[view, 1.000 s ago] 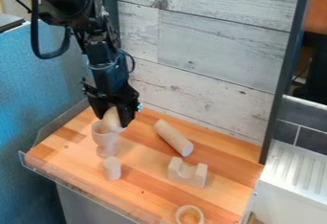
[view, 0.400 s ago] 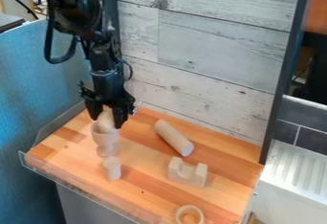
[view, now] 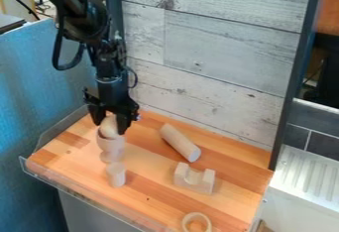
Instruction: Put the egg inside a cup
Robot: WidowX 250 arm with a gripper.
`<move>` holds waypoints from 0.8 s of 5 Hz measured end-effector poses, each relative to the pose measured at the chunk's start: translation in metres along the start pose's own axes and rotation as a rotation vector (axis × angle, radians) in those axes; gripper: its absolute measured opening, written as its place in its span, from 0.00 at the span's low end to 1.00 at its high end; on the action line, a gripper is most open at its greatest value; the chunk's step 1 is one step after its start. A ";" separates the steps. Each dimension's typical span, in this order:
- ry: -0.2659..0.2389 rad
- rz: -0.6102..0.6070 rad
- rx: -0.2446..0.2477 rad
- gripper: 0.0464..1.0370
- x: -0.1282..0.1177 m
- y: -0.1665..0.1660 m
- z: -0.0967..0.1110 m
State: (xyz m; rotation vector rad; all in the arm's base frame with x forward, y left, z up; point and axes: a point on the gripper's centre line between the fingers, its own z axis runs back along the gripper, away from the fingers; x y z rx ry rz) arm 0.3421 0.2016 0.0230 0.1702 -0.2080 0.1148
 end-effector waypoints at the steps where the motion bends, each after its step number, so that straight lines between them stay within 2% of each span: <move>1: 0.011 0.008 0.010 0.77 0.001 0.002 -0.008; 2: 0.016 -0.004 0.009 0.97 0.001 0.002 -0.008; 3: 0.006 -0.020 -0.010 0.96 -0.002 -0.002 -0.004; 4: -0.070 -0.039 0.000 0.96 0.001 -0.002 0.023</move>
